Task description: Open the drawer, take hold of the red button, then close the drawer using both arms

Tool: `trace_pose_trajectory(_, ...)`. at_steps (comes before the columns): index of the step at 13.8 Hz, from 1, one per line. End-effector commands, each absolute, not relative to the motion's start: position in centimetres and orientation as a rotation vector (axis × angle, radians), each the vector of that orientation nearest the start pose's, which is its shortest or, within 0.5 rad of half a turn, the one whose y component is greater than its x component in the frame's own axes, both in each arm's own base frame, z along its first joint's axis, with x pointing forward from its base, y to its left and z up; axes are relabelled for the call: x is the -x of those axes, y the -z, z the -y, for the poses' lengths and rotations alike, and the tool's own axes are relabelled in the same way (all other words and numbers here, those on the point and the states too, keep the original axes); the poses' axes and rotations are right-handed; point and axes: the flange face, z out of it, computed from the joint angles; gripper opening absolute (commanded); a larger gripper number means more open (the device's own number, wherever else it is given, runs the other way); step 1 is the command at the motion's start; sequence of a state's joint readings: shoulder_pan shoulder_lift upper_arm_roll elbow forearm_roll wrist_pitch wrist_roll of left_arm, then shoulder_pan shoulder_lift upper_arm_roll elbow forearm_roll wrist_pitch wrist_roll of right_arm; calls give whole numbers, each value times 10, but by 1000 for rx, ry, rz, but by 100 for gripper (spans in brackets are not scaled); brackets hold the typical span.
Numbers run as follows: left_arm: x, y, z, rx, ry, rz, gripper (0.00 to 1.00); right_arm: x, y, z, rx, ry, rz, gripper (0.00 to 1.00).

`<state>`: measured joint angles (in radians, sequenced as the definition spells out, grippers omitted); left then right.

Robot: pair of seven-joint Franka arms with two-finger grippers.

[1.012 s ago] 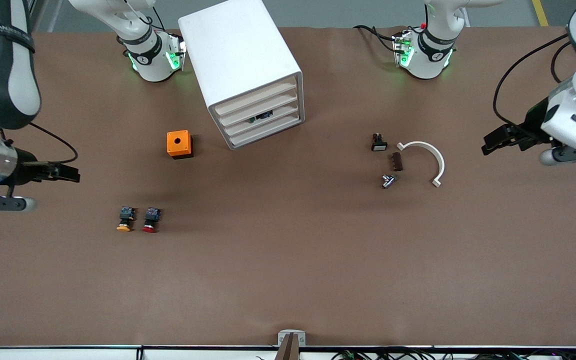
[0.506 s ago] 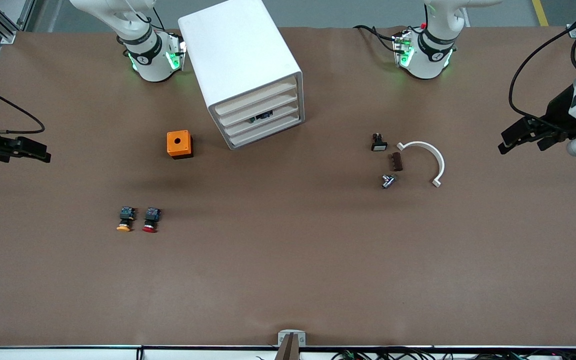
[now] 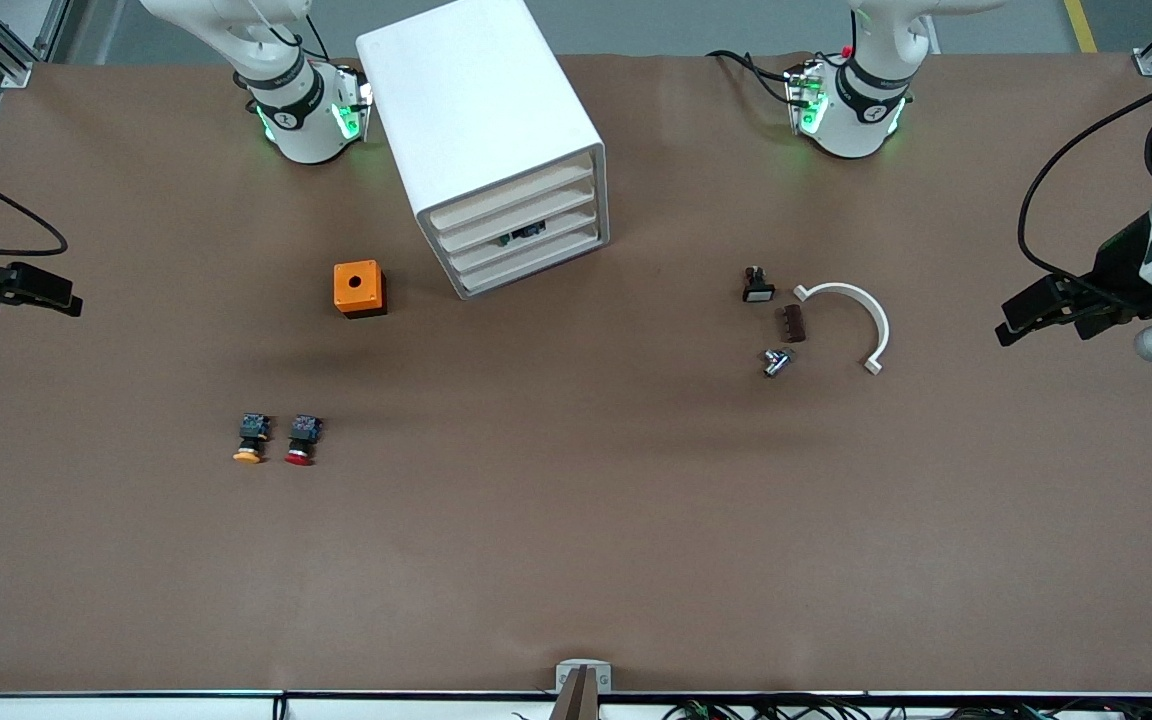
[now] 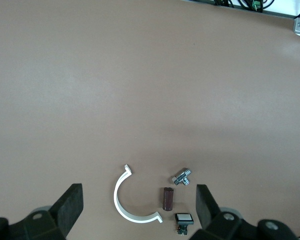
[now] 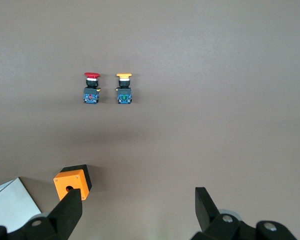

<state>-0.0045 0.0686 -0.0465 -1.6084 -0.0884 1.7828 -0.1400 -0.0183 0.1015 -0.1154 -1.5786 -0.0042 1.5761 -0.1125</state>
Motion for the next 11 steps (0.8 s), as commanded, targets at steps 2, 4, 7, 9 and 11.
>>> trace_pose_trajectory(2, -591, -596, 37, 3211, 152, 159, 99, -573, -569, 77, 3138, -160, -21, 100)
trace_pose_trajectory(4, -588, -596, 38, 3211, 119, 158, 99, -574, -571, 77, 3139, -153, -26, 100)
trace_pose_trajectory(7, -574, -604, 48, 3195, 86, 122, 100, -574, -572, 77, 3140, -150, -43, 100)
trace_pose_trajectory(9, -567, -604, 62, 3171, 84, 77, 100, -575, -578, 77, 3142, -134, -53, 100)
trace_pose_trajectory(11, -566, -606, 60, 3169, 87, 81, 100, -579, -594, 75, 3149, -77, -43, 100)
